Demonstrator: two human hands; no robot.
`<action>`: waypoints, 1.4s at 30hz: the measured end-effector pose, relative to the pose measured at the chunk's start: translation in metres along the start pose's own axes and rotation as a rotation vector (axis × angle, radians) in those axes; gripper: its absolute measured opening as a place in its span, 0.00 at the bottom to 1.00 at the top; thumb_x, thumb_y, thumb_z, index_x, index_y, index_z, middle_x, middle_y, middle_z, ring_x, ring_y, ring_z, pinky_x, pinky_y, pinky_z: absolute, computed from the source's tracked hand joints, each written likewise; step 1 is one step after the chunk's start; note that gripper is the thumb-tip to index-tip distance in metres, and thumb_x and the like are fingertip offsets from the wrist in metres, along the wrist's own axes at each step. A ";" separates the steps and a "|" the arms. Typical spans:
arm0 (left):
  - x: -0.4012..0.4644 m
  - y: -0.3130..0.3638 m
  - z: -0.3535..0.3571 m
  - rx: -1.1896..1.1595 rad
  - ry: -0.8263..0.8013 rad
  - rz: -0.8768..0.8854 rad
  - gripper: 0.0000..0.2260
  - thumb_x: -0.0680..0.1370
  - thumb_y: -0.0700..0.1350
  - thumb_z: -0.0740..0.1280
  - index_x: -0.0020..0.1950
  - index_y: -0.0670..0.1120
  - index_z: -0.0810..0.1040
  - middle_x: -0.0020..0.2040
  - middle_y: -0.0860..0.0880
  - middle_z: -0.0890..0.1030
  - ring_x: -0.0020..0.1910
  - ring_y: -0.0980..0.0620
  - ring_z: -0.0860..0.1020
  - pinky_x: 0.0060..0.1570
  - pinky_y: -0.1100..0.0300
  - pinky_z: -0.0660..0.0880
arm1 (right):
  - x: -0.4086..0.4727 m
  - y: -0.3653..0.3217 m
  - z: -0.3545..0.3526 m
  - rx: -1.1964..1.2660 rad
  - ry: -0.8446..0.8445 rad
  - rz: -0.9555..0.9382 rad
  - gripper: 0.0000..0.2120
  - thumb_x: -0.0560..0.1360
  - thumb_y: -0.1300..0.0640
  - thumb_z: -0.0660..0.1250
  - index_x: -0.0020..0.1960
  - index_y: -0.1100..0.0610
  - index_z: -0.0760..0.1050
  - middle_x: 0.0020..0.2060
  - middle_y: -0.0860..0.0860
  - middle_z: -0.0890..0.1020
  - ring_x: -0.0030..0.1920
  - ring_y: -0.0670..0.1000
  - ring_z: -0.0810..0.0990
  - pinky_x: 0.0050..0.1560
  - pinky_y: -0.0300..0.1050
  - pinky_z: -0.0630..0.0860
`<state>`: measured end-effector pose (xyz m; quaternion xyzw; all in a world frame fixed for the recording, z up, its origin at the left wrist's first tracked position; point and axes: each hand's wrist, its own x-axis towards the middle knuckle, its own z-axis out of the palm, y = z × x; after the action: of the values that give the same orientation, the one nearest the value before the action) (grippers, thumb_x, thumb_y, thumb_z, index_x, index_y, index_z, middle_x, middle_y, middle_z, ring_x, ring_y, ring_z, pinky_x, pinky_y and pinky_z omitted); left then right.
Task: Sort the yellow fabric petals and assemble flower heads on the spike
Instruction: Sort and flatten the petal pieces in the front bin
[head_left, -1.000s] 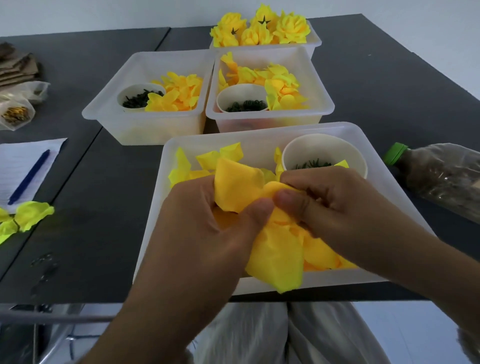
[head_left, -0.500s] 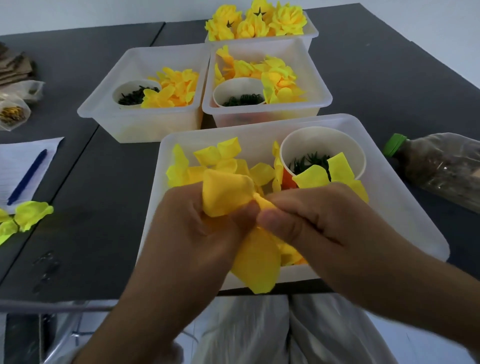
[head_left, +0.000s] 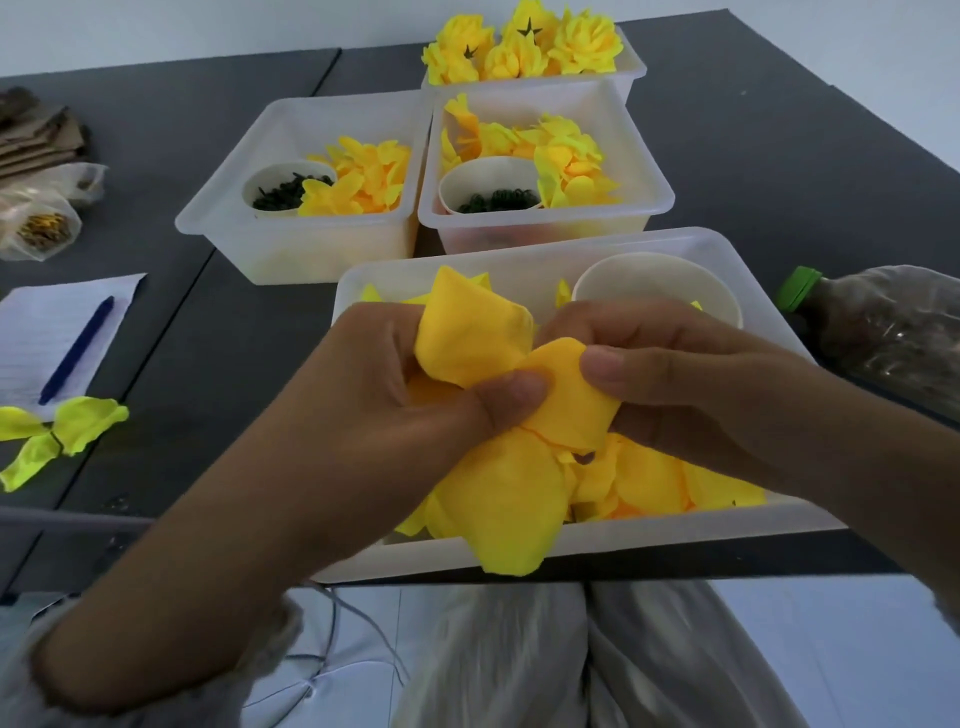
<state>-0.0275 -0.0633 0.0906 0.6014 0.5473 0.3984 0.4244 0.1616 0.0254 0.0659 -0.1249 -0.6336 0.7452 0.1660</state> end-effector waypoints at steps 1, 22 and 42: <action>0.001 0.000 -0.001 -0.063 -0.071 -0.029 0.12 0.69 0.53 0.71 0.48 0.49 0.84 0.44 0.53 0.86 0.43 0.56 0.85 0.40 0.67 0.79 | 0.000 0.000 0.001 0.077 -0.044 -0.013 0.07 0.75 0.60 0.63 0.45 0.64 0.71 0.41 0.60 0.72 0.42 0.58 0.73 0.45 0.51 0.74; 0.008 -0.002 0.020 -0.085 -0.025 -0.071 0.11 0.67 0.51 0.68 0.44 0.48 0.83 0.42 0.53 0.86 0.41 0.58 0.84 0.38 0.69 0.78 | -0.013 -0.001 0.000 -0.470 0.222 -0.094 0.13 0.78 0.50 0.62 0.40 0.57 0.76 0.32 0.55 0.76 0.30 0.49 0.77 0.31 0.40 0.77; 0.009 -0.001 0.016 0.119 0.018 -0.043 0.14 0.66 0.57 0.68 0.42 0.49 0.83 0.39 0.56 0.85 0.39 0.59 0.83 0.42 0.64 0.80 | -0.017 -0.017 0.000 -0.555 0.133 0.082 0.10 0.70 0.52 0.67 0.43 0.60 0.77 0.31 0.54 0.82 0.28 0.49 0.80 0.34 0.39 0.79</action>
<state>-0.0117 -0.0555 0.0845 0.6101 0.5867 0.3611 0.3914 0.1785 0.0206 0.0820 -0.2395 -0.7955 0.5397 0.1366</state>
